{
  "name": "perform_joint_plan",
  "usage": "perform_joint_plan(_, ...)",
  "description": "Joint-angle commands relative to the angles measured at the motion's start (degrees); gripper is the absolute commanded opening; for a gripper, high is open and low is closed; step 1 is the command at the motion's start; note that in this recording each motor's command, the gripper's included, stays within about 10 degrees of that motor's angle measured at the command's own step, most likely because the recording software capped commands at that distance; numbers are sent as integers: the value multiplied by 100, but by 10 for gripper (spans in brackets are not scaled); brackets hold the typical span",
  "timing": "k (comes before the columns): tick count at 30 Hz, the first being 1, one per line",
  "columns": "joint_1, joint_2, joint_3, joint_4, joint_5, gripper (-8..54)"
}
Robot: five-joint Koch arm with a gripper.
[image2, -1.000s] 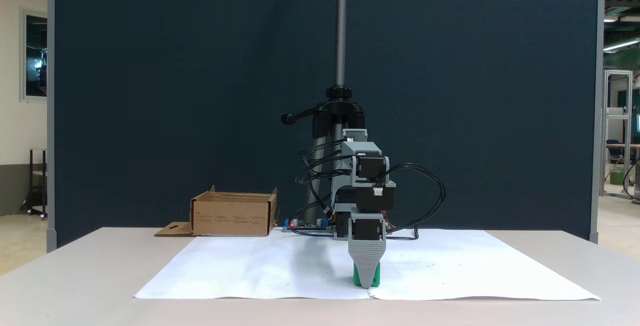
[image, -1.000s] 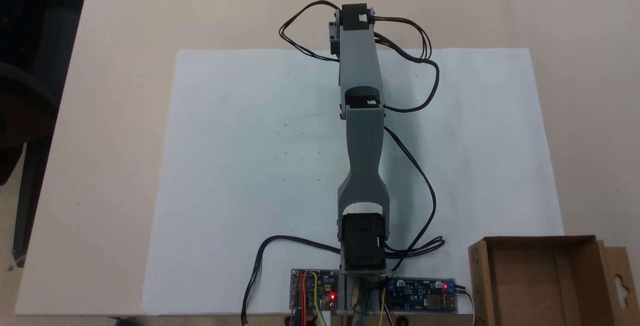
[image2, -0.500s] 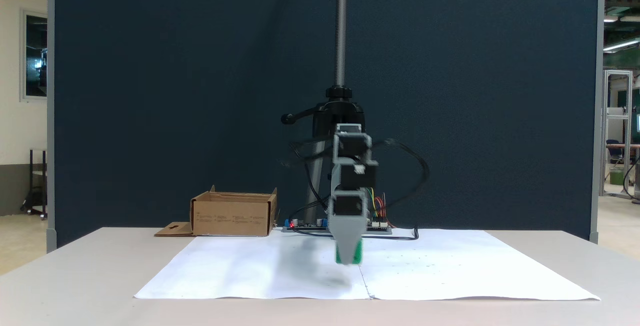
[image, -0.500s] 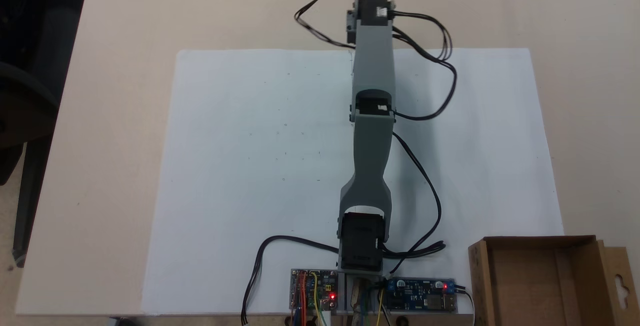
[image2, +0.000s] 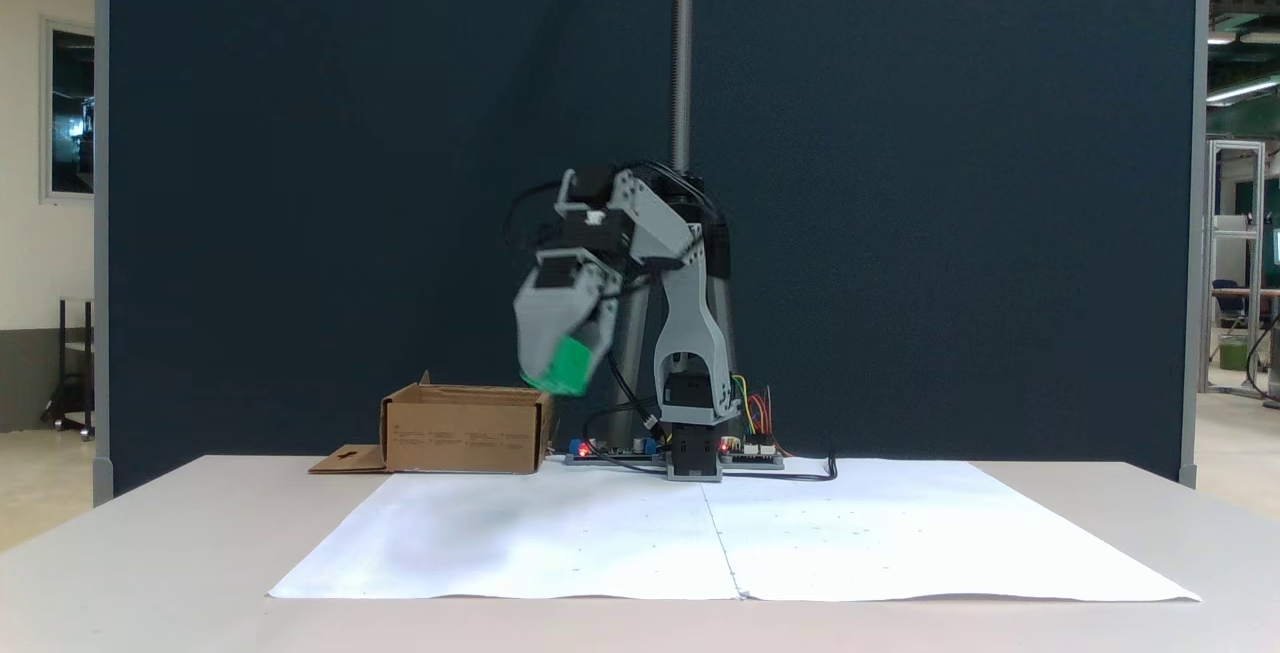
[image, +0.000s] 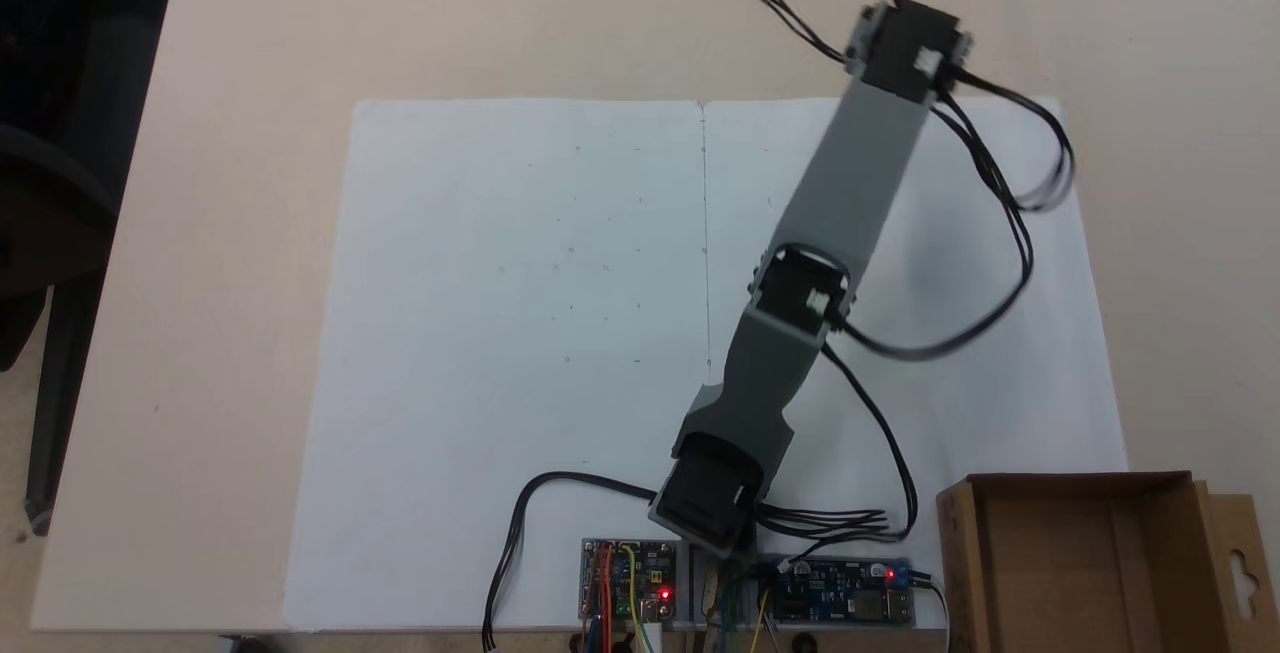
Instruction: Grasp a green dice and put it in the bin.
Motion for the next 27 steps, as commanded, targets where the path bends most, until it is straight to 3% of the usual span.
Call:
perform_joint_plan(1,466,615,-44,396,308,121)
perform_joint_plan(9,2417,1310,70,624,-475,121)
perform_joint_plan(27,5968,1327,70,1125,-2347,121)
